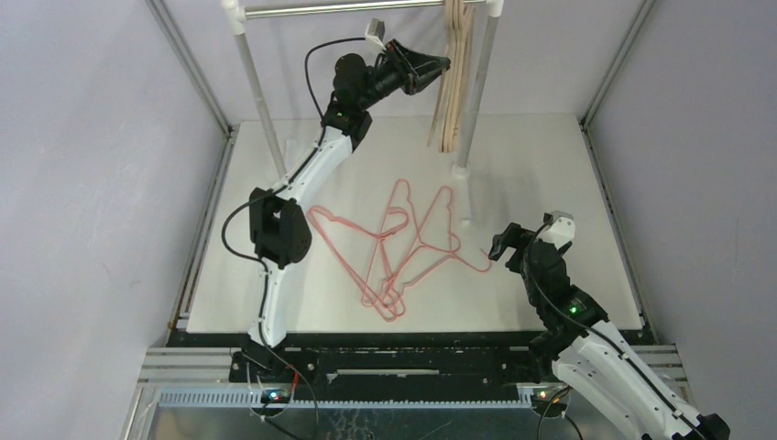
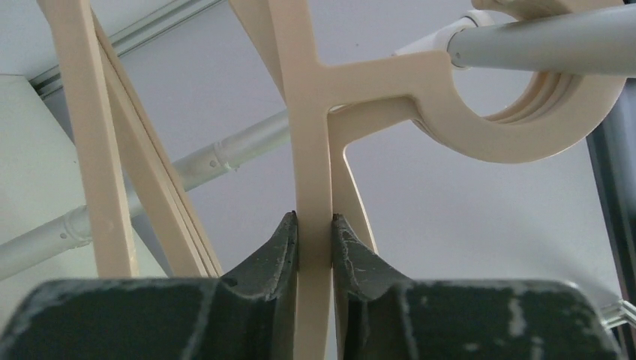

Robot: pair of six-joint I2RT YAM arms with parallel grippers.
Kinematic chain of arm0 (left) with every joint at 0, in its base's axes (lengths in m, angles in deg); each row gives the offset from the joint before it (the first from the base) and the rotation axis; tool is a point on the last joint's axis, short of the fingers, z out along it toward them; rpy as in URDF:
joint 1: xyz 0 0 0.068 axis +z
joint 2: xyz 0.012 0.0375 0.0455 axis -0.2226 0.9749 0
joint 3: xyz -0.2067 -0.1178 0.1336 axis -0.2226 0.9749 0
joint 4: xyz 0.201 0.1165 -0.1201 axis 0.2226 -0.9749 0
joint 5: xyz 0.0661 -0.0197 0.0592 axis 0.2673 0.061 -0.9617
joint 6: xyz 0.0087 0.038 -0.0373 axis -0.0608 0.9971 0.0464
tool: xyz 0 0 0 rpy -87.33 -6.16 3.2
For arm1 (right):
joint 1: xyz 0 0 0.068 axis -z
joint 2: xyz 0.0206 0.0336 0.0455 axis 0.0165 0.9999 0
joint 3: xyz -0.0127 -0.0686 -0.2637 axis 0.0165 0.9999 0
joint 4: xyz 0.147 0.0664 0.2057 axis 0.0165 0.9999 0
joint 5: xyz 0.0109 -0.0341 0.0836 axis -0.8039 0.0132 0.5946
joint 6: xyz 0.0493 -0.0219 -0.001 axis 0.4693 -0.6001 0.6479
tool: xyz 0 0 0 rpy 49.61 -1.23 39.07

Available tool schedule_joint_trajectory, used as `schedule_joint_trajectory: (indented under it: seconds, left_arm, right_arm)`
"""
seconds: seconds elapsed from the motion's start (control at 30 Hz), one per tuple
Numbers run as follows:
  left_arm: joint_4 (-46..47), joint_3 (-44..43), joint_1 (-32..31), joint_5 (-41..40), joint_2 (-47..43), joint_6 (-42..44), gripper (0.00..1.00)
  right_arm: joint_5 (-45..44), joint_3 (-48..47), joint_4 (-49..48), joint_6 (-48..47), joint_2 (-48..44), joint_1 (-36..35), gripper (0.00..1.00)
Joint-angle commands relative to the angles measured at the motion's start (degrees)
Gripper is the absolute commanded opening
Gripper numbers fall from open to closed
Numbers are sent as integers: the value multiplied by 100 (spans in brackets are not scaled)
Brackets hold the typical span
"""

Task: Organize the hangers

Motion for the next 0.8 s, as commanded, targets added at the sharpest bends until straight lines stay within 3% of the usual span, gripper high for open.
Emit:
schedule_joint_trajectory:
  seconds: [0.0,0.13,0.33,0.43,0.77]
  left_arm:
    - [-476,242,-14,293,-361,705,26]
    - [-382,867,130,233,-932,1249,51]
    - [359,1744,421,374,-1690,1365,75]
    - [551,2245,546,501,-2101,1489,98]
    - [1526,4716,989,914,-3515,1874,99]
  right_arm:
    - [-35,-51,-89,-90,-43,48,100]
    - [-29,-46,-51,-50,-72,53,100]
    - [22,-41,-72,-42,-72,56,100]
    - [40,-41,-59,-26,-88,55,100]
    - [53,-37,-73,-43,-66,56,100]
